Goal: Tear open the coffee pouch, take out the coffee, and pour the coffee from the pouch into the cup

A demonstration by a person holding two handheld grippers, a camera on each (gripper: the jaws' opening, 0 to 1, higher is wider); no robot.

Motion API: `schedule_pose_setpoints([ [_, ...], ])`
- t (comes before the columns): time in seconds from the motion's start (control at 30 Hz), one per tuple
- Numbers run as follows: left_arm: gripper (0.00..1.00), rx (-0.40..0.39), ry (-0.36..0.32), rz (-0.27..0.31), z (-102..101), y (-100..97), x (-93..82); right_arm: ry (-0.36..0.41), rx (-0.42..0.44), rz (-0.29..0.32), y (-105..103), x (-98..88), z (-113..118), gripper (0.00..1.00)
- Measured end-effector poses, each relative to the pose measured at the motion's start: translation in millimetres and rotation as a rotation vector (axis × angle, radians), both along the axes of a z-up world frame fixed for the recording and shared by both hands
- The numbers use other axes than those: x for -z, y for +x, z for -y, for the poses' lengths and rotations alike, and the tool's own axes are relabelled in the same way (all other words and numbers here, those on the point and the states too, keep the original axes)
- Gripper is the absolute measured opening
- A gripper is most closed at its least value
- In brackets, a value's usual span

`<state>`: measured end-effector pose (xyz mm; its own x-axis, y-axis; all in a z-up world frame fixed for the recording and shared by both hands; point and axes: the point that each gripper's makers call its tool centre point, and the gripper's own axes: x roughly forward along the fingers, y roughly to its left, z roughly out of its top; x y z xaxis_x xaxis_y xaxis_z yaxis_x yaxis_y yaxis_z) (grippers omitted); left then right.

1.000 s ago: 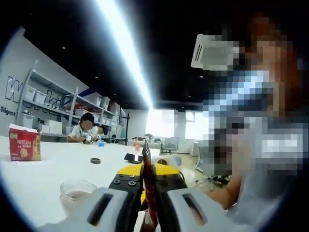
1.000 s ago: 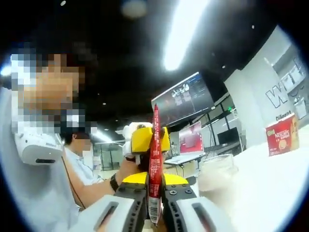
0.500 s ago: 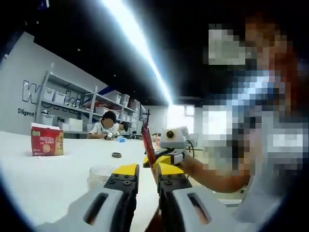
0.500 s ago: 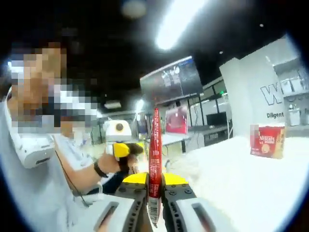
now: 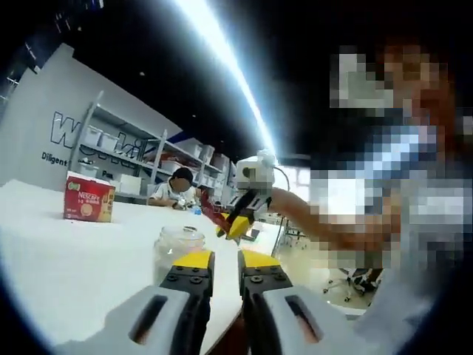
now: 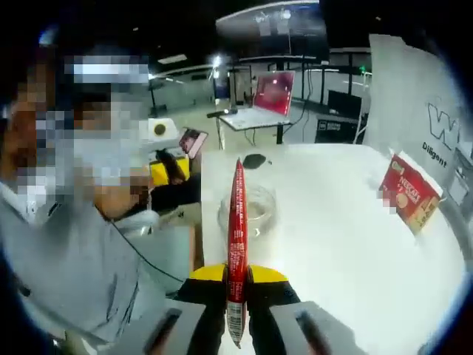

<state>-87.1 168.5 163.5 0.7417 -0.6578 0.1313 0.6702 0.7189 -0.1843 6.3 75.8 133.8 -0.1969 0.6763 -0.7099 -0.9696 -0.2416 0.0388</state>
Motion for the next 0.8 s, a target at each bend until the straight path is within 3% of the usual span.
schedule_pose_setpoints([
  [0.27,0.14,-0.021,-0.006,0.003,-16,-6.1,-1.4,-0.244,-0.062,0.096,6,-4.1,0,0.1],
  [0.57,0.14,-0.034,-0.015,0.01,-23,-10.3,-1.9,-0.411,-0.106,0.154,13,-8.9,-4,0.1],
  [0.8,0.14,-0.044,-0.009,0.008,-25,-12.2,-0.1,-0.624,-0.169,0.245,21,-15.3,0,0.1],
])
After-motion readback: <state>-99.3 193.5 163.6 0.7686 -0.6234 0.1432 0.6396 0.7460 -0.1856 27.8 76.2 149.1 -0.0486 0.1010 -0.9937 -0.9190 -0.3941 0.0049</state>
